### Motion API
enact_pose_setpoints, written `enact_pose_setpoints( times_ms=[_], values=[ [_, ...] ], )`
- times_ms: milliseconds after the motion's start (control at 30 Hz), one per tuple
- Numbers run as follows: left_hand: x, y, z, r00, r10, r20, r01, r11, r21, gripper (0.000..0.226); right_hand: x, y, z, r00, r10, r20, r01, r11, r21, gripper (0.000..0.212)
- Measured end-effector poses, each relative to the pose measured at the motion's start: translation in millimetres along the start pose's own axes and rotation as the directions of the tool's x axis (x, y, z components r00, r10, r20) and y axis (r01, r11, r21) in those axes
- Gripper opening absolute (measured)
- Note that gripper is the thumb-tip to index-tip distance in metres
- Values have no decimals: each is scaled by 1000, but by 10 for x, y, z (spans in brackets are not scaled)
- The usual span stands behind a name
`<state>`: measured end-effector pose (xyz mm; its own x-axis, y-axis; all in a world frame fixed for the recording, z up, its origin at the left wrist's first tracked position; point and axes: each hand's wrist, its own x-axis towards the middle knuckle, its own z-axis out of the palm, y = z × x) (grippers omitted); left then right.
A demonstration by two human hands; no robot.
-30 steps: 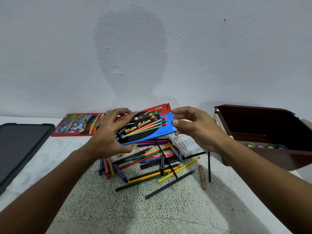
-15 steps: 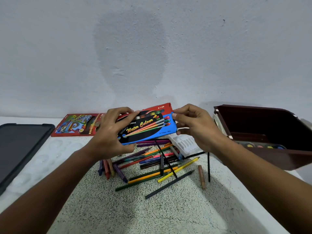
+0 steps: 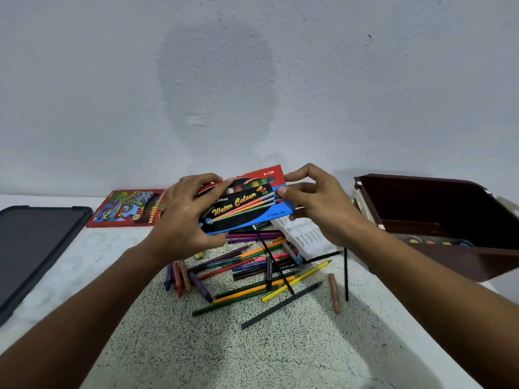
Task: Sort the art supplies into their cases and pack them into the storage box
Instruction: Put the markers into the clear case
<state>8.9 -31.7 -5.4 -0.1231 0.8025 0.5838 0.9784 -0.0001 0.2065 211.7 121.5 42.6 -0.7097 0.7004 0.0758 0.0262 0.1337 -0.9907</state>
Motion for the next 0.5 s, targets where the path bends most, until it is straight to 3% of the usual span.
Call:
enact_pose_setpoints(
  times_ms=[67,133,167,200,233,267,300,367,500],
  values=[
    [-11,23,4,997,-69,-23,68,997,-30,86,38,4,-33,999,-29,-46,29,1000,11,10],
    [-32,17,4,956,-291,-42,283,950,-128,91,78,16,-111,995,-31,-96,37,998,54,8],
    [-32,29,-9,898,-440,-12,423,871,-251,91,93,31,-166,992,-22,-122,32,997,77,9],
    [-22,36,-15,817,-572,68,543,725,-424,91,101,47,-224,989,-7,-145,21,995,98,9],
    [1,61,-18,735,-651,192,613,515,-599,89,106,69,-279,987,11,-163,7,994,112,10],
    [38,93,-9,666,-679,308,640,307,-704,87,105,87,-329,984,27,-177,-7,993,117,12],
    [89,144,12,632,-677,376,636,177,-751,84,98,105,-386,982,35,-187,-16,994,105,15],
    [227,265,78,621,-691,371,632,162,-758,73,79,111,-525,979,18,-202,-12,999,32,19],
    [590,626,218,685,-681,259,602,328,-728,48,12,16,-930,971,-26,-237,-1,993,-116,31]
  ],
)
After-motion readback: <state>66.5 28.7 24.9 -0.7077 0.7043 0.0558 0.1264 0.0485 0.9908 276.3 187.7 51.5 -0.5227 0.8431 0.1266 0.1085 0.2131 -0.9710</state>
